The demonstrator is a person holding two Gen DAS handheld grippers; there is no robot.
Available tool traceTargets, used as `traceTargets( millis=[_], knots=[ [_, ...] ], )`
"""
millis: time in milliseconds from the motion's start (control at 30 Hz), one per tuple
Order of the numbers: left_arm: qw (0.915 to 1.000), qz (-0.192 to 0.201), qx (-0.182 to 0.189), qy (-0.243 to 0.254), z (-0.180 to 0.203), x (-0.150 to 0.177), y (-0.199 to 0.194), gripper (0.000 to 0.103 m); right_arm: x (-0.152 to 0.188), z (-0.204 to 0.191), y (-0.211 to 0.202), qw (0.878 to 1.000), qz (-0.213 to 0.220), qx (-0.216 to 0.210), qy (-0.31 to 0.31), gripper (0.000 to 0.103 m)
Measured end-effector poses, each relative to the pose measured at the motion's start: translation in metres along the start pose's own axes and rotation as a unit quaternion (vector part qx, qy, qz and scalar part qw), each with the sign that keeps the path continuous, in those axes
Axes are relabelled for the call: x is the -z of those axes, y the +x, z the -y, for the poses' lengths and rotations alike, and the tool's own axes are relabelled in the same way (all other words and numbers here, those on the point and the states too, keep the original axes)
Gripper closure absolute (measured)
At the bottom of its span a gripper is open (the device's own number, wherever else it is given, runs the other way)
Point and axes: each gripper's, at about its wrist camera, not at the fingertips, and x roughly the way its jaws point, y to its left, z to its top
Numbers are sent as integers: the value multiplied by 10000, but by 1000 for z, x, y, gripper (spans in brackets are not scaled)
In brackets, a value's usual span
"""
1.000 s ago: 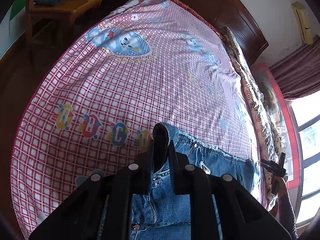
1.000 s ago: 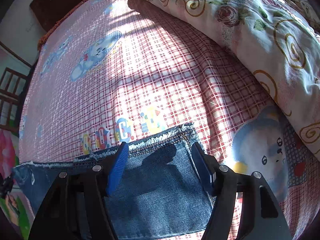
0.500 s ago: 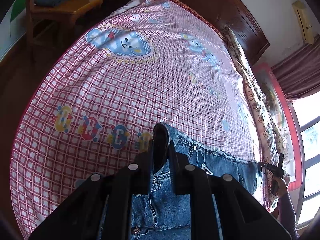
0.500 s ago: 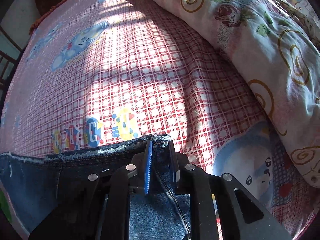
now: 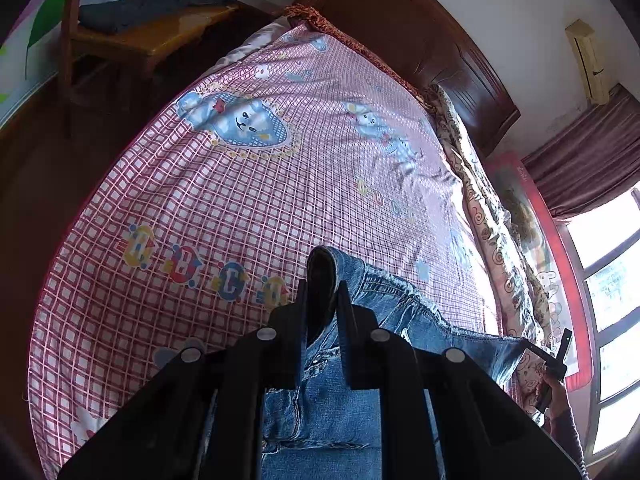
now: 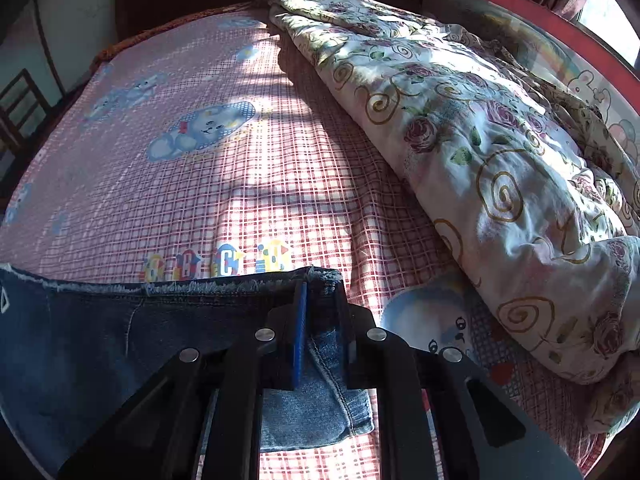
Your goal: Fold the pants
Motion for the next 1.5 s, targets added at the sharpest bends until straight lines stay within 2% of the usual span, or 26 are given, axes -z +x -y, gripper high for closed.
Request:
traceTargets(
  millis=[233,500,733,800,867,967,1000,1033,1067,1100,1133,1167,1200,1233,1367,1433,1500],
  knots=[
    [9989,284,350,-83,1,21,-43,91,41,7,-61,9990,430,-113,4,93],
    [9947,673,719,-310,-17,74,-98,91,131,27,-117,9961,821,-195,254,96],
    [9912,820,857,-584,-48,134,-129,89,216,44,-131,9962,656,-227,526,96],
    [9933,788,694,-477,-53,153,-132,88,241,48,-125,9965,489,-270,620,96],
    [9931,672,704,-660,-67,172,-131,88,264,49,-114,9971,296,-267,645,96],
    [9956,496,189,-772,-85,204,-129,88,292,44,-95,9984,26,-151,552,96],
    [9954,391,54,-873,-93,213,-127,82,300,43,-91,9982,-11,-133,582,96],
    [9948,288,-226,-953,-100,221,-125,66,305,44,-88,9979,-45,-106,630,96],
    [9931,285,-432,-1053,-107,230,-126,57,311,46,-86,9975,-74,-98,699,96],
    [9909,367,-386,-1234,-113,240,-130,44,314,48,-84,9963,-142,-154,838,96],
    [9880,424,-372,-1435,-118,248,-133,37,316,51,-86,9945,-136,-184,1023,96],
    [9855,470,-379,-1583,-120,254,-136,34,317,52,-88,9927,-130,-243,1171,95],
    [9840,505,-301,-1683,-118,259,-138,24,319,53,-89,9905,-187,-352,1312,92],
    [9831,526,-234,-1736,-114,264,-139,19,321,54,-90,9884,-205,-400,1452,92],
    [9867,407,93,-1568,-86,268,-131,14,328,61,-97,9743,-138,-745,2119,89],
    [9839,210,149,-1768,-81,272,-119,13,332,63,-102,9655,-109,-991,2405,89],
    [9764,4,259,-2145,-83,278,-107,13,336,59,-105,9596,-144,-1235,2524,89]
  ],
)
